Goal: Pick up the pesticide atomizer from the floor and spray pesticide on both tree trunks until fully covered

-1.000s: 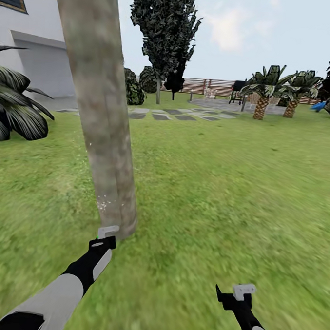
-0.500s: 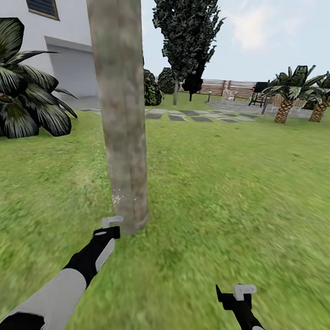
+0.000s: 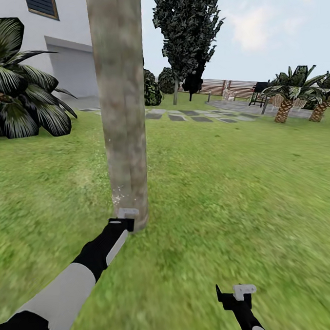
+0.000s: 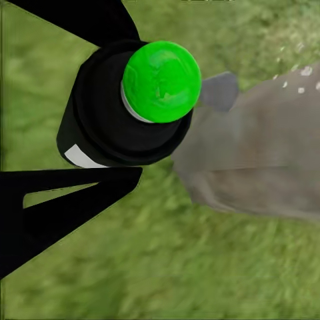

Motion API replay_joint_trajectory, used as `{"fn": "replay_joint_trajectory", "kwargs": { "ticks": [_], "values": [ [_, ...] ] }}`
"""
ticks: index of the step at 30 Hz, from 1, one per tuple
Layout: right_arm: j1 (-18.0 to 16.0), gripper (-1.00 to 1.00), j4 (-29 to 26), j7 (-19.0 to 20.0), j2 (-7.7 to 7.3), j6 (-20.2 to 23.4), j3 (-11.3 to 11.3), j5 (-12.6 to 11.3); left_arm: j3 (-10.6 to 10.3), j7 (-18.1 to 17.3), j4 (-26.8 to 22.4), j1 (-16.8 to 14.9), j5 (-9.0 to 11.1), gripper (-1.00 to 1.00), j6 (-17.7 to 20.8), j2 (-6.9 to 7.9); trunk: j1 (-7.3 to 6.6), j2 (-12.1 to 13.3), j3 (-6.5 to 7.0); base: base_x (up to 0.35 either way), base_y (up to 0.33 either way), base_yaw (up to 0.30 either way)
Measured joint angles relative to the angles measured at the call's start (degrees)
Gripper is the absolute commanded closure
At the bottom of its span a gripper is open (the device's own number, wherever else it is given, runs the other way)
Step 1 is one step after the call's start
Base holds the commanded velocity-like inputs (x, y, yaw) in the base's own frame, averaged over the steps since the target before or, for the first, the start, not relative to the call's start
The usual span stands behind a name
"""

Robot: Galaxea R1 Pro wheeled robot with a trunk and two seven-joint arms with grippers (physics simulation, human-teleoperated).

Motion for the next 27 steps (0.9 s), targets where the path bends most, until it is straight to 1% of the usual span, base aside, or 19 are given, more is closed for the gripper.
{"fn": "replay_joint_trajectory", "kwargs": {
  "ticks": [2,3,4,5,6,7,9,11,12,13,14,16,17,19,20,22,23,25,27],
  "values": [
    [0.0,-1.0,0.0,0.0,0.0,0.0,0.0,0.0,1.38,-0.03,-3.22,0.34,-0.35,1.0,1.77,0.86,0.0,0.0,0.0,0.0,0.0,0.0],
    [0.0,-1.0,0.0,0.0,0.0,0.0,-0.02,-0.01,4.3,-0.31,-6.34,0.67,0.05,1.0,3.37,2.84,0.0,0.0,0.0,0.0,0.0,0.0],
    [0.0,-1.0,0.0,0.0,0.0,0.0,0.01,0.01,5.22,-0.38,-7.26,0.74,-0.42,1.0,5.14,4.61,0.0,0.0,0.0,0.0,0.0,0.0],
    [0.0,-1.0,0.0,0.0,0.0,0.0,0.0,0.0,5.58,-0.56,-8.22,0.77,0.22,1.0,6.55,5.09,0.0,0.0,0.0,0.0,0.0,0.0],
    [0.0,-1.0,0.0,0.0,0.0,0.0,0.0,0.0,5.63,-0.63,-8.92,0.79,0.37,1.0,7.29,5.19,0.0,0.0,0.0,0.0,0.0,0.0],
    [0.0,-1.0,0.0,0.0,0.0,0.0,0.0,0.0,5.6,-0.69,-10.29,0.79,0.41,1.0,8.35,4.97,0.0,0.0,0.0,0.0,0.0,0.0],
    [0.0,-1.0,0.0,0.0,0.0,0.0,0.0,0.0,5.54,-0.76,-14.76,0.8,0.77,1.0,12.04,2.86,0.0,0.0,0.0,0.0,0.0,0.0],
    [0.0,-1.0,0.0,0.0,0.0,0.0,0.0,0.0,5.44,-0.78,-16.92,0.76,0.66,1.0,13.64,1.1,0.0,0.0,0.0,0.0,0.0,0.0],
    [0.0,-1.0,0.0,0.0,0.0,0.0,0.0,0.0,5.0,-0.81,-17.85,0.74,0.58,1.0,14.09,0.56,0.0,0.0,0.0,0.0,0.0,0.0],
    [0.0,-1.0,0.0,0.0,0.0,0.0,0.0,0.0,3.74,-0.82,-18.51,0.73,0.63,1.0,14.5,0.31,0.0,0.0,0.0,0.0,0.0,0.0],
    [0.0,-1.0,0.0,0.0,0.0,0.0,0.0,0.0,2.74,-0.82,-18.96,0.72,0.48,1.0,14.99,0.46,0.0,0.0,0.0,0.0,0.0,0.0],
    [0.0,-1.0,0.0,0.0,0.0,0.0,0.0,0.0,2.49,-0.82,-20.32,0.78,0.21,1.0,15.57,0.96,0.0,0.0,0.0,0.0,0.0,0.0],
    [0.0,-1.0,0.0,0.0,0.0,0.0,0.0,0.0,2.67,-0.82,-21.2,0.82,0.07,1.0,16.07,1.49,0.0,0.0,0.0,0.0,0.0,0.0],
    [0.0,-1.0,0.0,0.0,0.0,0.0,0.0,0.0,2.99,-0.92,-22.19,0.88,-0.01,1.0,16.73,3.65,0.0,0.0,0.0,0.0,0.0,0.0],
    [0.0,-1.0,0.0,0.0,0.0,0.0,0.0,0.0,3.04,-1.26,-22.3,0.89,0.22,1.0,16.74,4.35,0.0,0.0,0.0,0.0,0.0,0.0],
    [0.0,-1.0,0.0,0.0,0.0,0.0,0.0,0.01,3.09,-2.17,-22.38,0.89,0.51,1.0,16.75,4.89,0.0,0.0,0.0,0.0,0.0,0.0],
    [0.0,-1.0,0.0,0.0,0.0,0.0,0.0,0.01,2.95,-2.63,-22.44,0.7,0.81,1.0,16.75,4.43,0.0,0.0,0.0,0.0,0.0,0.0],
    [0.0,-1.0,0.0,0.0,0.0,0.0,0.0,0.01,2.2,-2.83,-22.49,0.35,1.12,1.0,17.8,2.07,0.0,0.0,0.0,0.0,0.0,0.0],
    [0.0,-1.0,0.0,0.0,0.0,0.0,0.0,0.0,1.93,-2.89,-22.59,0.19,0.95,1.0,19.92,0.44,0.0,0.0,0.0,0.0,0.0,0.0]
  ]
}}
